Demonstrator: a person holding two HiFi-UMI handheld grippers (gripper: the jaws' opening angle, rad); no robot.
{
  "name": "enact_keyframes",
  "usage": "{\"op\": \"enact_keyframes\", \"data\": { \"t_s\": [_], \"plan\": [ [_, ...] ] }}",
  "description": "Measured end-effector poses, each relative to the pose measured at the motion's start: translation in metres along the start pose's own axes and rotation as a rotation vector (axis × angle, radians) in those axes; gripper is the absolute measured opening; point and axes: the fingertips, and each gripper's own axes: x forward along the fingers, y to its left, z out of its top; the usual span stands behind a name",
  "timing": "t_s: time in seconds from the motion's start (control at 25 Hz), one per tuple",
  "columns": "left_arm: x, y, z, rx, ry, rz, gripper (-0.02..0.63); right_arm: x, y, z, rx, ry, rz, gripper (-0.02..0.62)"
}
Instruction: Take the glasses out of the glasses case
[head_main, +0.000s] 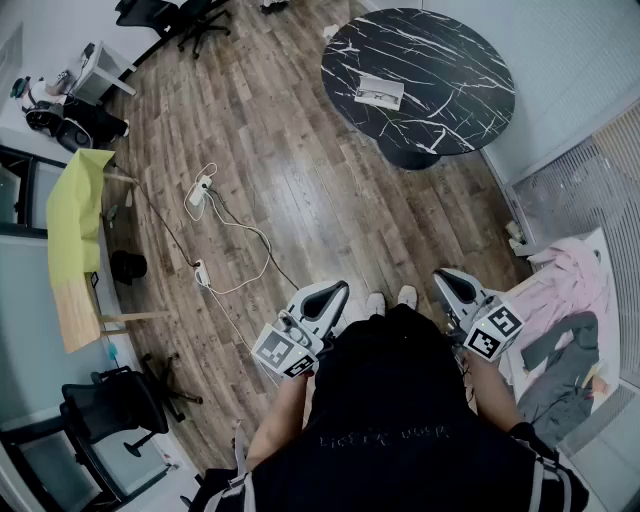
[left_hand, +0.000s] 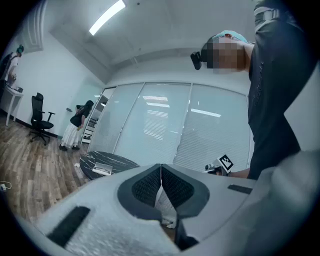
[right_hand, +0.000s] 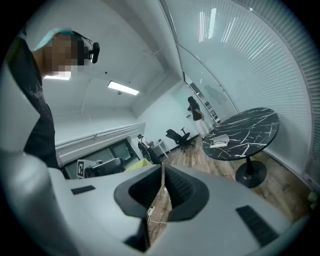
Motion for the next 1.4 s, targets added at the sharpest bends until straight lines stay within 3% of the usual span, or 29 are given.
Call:
{"op": "enact_keyframes", "data": {
  "t_s": [0.24, 0.68, 0.88, 1.24, 1.4],
  "plan": [
    [0.025, -0.016, 0.013, -0.014, -0.025, -0.001, 0.02, -0.016, -0.005, 0.02, -0.106, -0.035, 0.049, 0.038],
    [0.047, -0.016, 0.012, -0.003, -0.058, 0.085, 0.02, -0.032, -0.036, 0.04, -0.049, -0.057, 0.141, 0.038],
    [0.06, -0.007, 0.011, -0.02, -0.072, 0.098, 0.02, -0.03, -0.058, 0.049, -0.033, -0.069, 0.116, 0.038],
    [0.077, 0.03, 0.005, -0.073, -0.048, 0.109, 0.02, -0.001, -0.069, 0.062, 0.005, -0.073, 0.133, 0.038],
    [0.089, 0.054, 0.011, -0.077, -0.051, 0.098, 0.02, 0.021, -0.065, 0.075, 0.017, -0.084, 0.196, 0.038]
  ]
}}
